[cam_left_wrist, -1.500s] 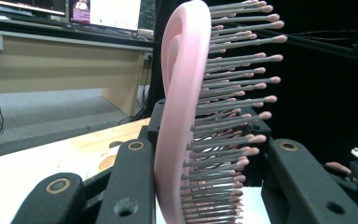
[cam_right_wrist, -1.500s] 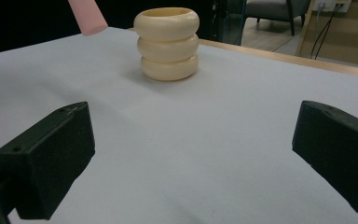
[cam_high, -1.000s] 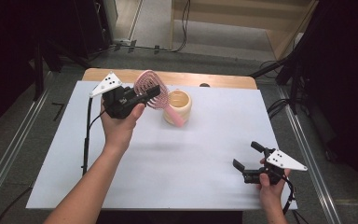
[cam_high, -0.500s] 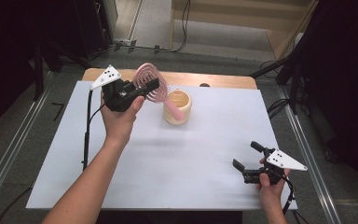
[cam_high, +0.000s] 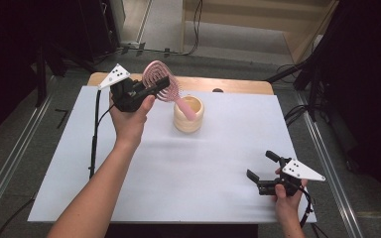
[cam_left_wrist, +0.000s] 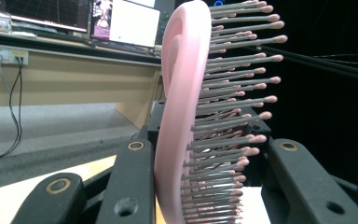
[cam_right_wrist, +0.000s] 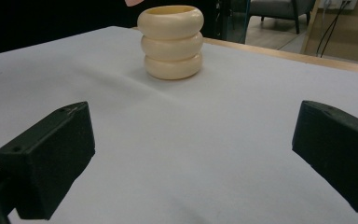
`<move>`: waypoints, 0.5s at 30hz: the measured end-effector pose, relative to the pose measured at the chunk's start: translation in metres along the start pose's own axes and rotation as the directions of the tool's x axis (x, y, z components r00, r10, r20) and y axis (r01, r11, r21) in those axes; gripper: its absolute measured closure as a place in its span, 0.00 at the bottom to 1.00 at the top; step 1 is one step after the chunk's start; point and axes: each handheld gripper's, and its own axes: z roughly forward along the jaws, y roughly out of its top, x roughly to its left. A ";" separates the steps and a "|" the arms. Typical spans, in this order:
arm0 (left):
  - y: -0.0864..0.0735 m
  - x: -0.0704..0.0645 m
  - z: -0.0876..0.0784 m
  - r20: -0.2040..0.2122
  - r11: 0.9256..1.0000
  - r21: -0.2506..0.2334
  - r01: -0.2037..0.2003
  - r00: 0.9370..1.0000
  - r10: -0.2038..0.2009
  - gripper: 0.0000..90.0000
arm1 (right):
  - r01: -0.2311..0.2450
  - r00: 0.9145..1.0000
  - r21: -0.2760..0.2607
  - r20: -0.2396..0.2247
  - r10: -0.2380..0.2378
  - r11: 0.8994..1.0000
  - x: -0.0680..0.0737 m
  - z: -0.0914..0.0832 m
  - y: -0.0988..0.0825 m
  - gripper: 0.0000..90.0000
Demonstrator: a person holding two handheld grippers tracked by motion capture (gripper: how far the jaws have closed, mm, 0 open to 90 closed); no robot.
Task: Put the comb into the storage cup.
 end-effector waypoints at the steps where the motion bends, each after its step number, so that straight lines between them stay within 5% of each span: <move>1: 0.000 0.001 0.001 -0.001 1.000 -0.004 0.000 1.000 0.000 0.73 | 0.000 1.000 0.000 0.000 0.000 1.000 0.000 0.000 0.000 0.00; 15: -0.002 0.013 0.012 -0.052 0.999 -0.029 0.016 0.998 -0.018 0.73 | -0.006 1.000 -0.004 0.001 0.006 1.000 -0.002 -0.001 -0.001 0.00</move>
